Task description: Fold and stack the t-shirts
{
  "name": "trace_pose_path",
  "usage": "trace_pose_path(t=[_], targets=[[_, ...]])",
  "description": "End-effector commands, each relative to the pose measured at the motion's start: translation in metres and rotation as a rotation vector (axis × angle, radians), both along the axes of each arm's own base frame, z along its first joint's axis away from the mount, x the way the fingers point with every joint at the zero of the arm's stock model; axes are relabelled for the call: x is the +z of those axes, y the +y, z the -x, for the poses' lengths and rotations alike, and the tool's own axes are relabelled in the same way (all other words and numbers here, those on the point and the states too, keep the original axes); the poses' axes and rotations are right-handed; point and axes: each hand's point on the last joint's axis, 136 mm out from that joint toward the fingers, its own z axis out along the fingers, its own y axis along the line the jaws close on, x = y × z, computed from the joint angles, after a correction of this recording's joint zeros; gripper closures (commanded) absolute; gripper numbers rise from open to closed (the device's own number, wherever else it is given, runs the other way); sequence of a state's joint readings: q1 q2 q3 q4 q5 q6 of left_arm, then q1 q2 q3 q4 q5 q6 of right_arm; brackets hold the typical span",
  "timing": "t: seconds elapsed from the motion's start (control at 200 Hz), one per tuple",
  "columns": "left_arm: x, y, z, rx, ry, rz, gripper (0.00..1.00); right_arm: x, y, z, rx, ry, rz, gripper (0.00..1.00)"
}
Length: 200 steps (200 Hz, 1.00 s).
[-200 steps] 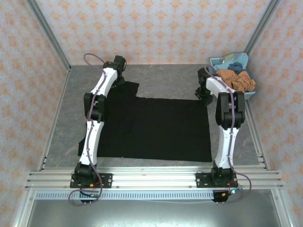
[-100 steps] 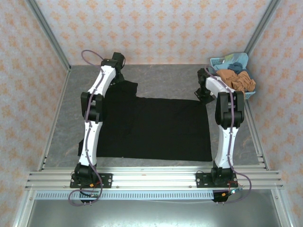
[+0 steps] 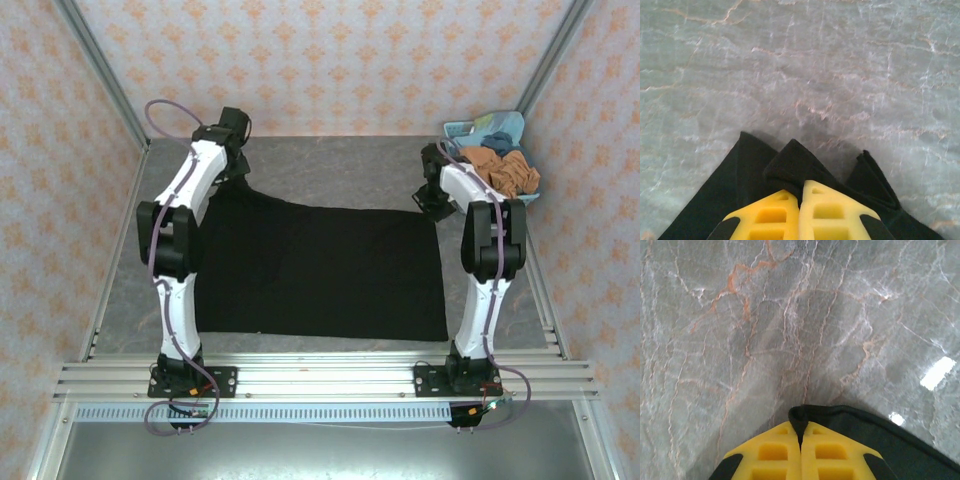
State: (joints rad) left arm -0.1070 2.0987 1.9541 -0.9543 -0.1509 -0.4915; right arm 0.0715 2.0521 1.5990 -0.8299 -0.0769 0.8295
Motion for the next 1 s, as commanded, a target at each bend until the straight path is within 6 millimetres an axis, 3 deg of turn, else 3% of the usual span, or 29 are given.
trace_pose_path(t=[0.0, 0.22, 0.395, 0.575, 0.746, 0.996], targets=[[0.019, 0.002, 0.021, 0.0, -0.041, 0.004, 1.0, 0.013, 0.004, 0.013, 0.024, -0.015, -0.015, 1.0], [0.038, 0.014, 0.093, 0.0, -0.033, -0.029, 1.0, 0.024, 0.004, 0.046, 0.041, -0.023, -0.026, 1.0], [0.033, 0.024, 0.156, 0.038, 0.003, -0.036, 1.0, 0.025, 0.003, 0.079, 0.06, -0.011, -0.034, 1.0], [0.021, 0.027, 0.208, 0.081, 0.026, -0.006, 1.0, 0.02, 0.002, 0.11, 0.087, 0.015, -0.033, 1.0], [0.006, 0.025, 0.244, 0.123, 0.035, 0.044, 1.0, 0.014, -0.001, 0.135, 0.1, 0.042, -0.024, 1.0], [-0.014, 0.025, 0.275, 0.148, 0.121, 0.059, 1.0, 0.005, -0.001, 0.157, 0.11, 0.083, -0.027, 1.0]])
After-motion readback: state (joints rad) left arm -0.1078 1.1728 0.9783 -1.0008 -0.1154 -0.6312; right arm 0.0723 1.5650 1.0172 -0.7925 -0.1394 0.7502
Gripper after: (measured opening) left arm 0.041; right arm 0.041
